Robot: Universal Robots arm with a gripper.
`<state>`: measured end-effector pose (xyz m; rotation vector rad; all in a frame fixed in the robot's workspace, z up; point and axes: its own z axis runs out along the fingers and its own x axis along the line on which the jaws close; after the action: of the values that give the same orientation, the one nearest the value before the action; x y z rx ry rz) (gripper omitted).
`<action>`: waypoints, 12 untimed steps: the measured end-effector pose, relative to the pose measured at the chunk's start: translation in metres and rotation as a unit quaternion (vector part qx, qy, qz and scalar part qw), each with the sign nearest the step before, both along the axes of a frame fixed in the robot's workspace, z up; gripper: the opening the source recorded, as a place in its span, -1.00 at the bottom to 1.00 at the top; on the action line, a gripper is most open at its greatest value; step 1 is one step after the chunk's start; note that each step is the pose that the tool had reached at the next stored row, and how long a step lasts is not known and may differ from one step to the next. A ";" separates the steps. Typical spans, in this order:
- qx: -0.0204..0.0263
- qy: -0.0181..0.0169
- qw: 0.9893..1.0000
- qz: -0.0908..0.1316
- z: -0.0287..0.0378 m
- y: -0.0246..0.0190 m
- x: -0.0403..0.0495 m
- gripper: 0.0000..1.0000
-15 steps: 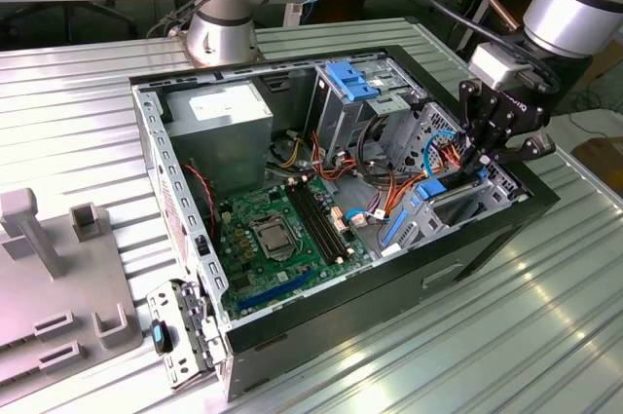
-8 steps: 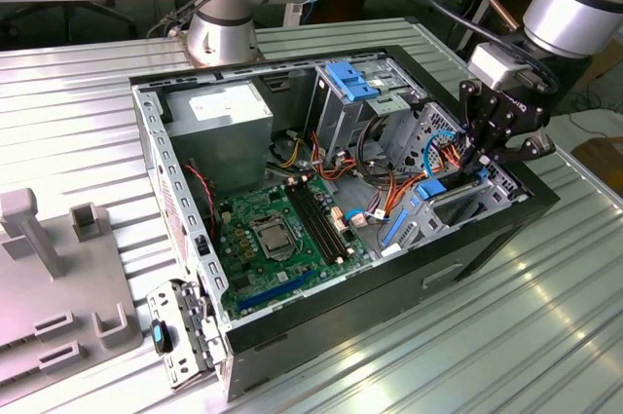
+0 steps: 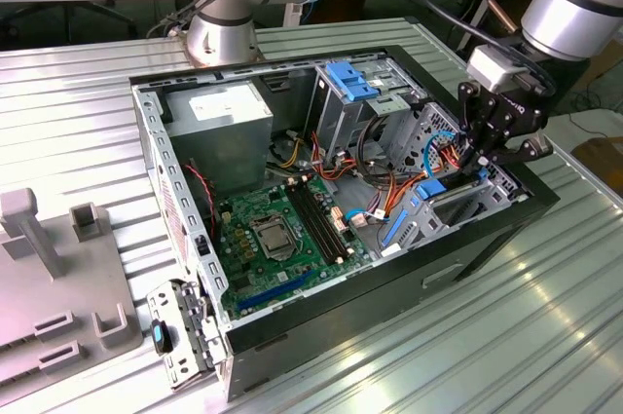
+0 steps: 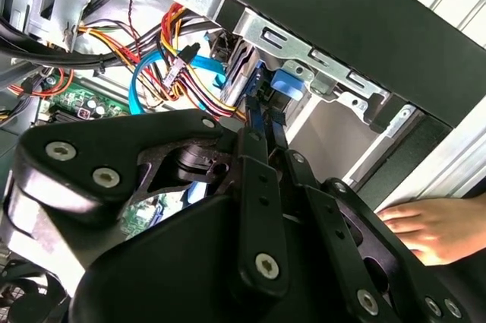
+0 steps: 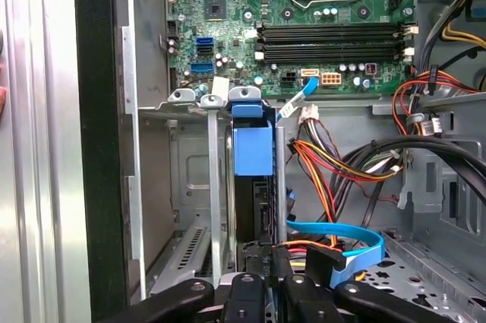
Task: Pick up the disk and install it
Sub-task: 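Insert the first disk wire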
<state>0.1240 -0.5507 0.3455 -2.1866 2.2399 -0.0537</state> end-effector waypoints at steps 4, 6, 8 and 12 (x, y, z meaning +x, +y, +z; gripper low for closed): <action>0.002 0.000 1.000 0.000 0.0003 -0.0002 0.0000 -0.67; 0.002 0.000 1.000 0.000 0.0024 -0.0002 0.0000 -0.67; 0.002 0.000 1.000 0.000 0.0027 -0.0001 0.0000 -0.67; 0.002 0.000 1.000 0.000 0.0030 -0.0002 0.0000 -0.67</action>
<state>0.1240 -0.5508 0.3485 -2.1844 2.2378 -0.0487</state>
